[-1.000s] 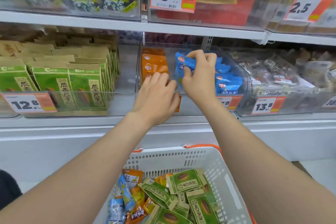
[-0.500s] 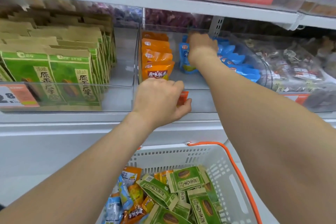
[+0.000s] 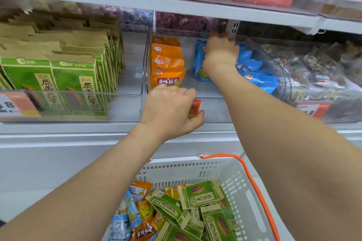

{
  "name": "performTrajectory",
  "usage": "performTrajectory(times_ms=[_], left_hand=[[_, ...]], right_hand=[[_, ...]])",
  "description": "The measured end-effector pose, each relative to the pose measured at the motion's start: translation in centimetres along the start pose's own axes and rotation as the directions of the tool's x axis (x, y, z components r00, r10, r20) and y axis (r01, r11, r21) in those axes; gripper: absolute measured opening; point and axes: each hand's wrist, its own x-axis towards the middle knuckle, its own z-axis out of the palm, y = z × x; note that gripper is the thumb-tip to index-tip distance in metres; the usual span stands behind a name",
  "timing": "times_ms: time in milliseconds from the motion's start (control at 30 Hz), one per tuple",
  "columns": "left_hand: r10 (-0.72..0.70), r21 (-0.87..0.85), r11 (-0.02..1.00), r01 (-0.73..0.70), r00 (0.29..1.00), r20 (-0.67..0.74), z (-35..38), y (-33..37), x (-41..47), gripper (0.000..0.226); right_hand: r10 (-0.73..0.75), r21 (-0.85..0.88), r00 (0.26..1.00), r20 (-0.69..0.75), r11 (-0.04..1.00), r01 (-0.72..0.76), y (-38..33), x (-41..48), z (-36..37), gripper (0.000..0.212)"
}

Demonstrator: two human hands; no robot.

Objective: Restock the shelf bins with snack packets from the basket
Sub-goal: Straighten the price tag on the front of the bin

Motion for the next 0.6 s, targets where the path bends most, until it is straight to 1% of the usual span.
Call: performTrajectory(times_ms=[33, 100, 167, 200, 267, 300, 333, 400, 433, 467, 500, 567, 600], left_hand=[[0.001, -0.009, 1.0, 0.0, 1.0, 0.013, -0.2, 0.0, 0.0, 0.043], [-0.004, -0.041, 0.999, 0.005, 0.999, 0.047, -0.6, 0.1, -0.1, 0.042], [-0.019, -0.095, 0.995, 0.028, 0.995, 0.096, -1.2, 0.0, 0.0, 0.039], [-0.028, -0.132, 0.99, 0.044, 0.993, 0.114, -1.5, -0.2, 0.0, 0.037], [-0.04, -0.254, 0.965, 0.066, 0.994, 0.105, -2.1, -0.4, -0.2, 0.03], [-0.06, -0.308, 0.949, 0.074, 0.997, 0.056, -2.3, -0.3, -0.5, 0.027], [-0.096, -0.325, 0.942, 0.086, 0.995, -0.016, -2.6, -0.2, -1.1, 0.028], [-0.15, -0.262, 0.959, 0.104, 0.975, -0.163, -3.1, 0.1, -2.9, 0.03], [-0.141, -0.224, 0.97, 0.096, 0.971, -0.191, -3.2, 0.3, -4.0, 0.027], [-0.11, -0.204, 0.976, 0.074, 0.978, -0.175, -3.0, 0.4, -5.3, 0.022], [-0.072, -0.2, 0.979, 0.047, 0.99, -0.123, -2.5, 0.4, -6.8, 0.018], [-0.035, -0.219, 0.974, 0.049, 0.997, 0.068, -1.3, -0.1, -10.2, 0.016], [-0.047, -0.235, 0.968, 0.089, 0.983, 0.18, -0.8, -0.5, -12.0, 0.014]], right_hand=[[-0.01, 0.062, 0.999, 0.033, 0.998, 0.008, 0.1, -1.0, -0.4, 0.055], [-0.026, 0.239, 0.997, 0.079, 0.971, 0.007, 0.3, -3.2, -1.6, 0.039], [-0.027, 0.363, 0.997, 0.078, 0.932, -0.003, 0.5, -5.4, -2.8, 0.024], [-0.032, 0.4, 0.998, 0.049, 0.917, 0.009, 0.5, -6.4, -3.2, 0.024], [-0.056, 0.451, 0.996, -0.076, 0.888, 0.085, 0.6, -8.6, -3.8, 0.027], [-0.071, 0.464, 0.984, -0.163, 0.875, 0.14, 0.7, -9.9, -3.9, 0.028], [-0.089, 0.464, 0.964, -0.251, 0.863, 0.2, 0.8, -11.3, -3.9, 0.026], [-0.138, 0.428, 0.906, -0.399, 0.846, 0.318, 1.0, -14.2, -3.4, 0.019], [-0.18, 0.398, 0.876, -0.447, 0.837, 0.375, 1.1, -15.7, -3.0, 0.015], [-0.233, 0.372, 0.851, -0.471, 0.822, 0.431, 1.0, -17.1, -2.4, 0.011], [-0.288, 0.361, 0.834, -0.471, 0.799, 0.48, 1.0, -18.7, -1.7, 0.009], [-0.372, 0.41, 0.838, -0.399, 0.745, 0.526, 0.7, -21.6, 0.1, 0.007], [-0.396, 0.444, 0.856, -0.332, 0.735, 0.512, 0.5, -23.0, 1.0, 0.01]])
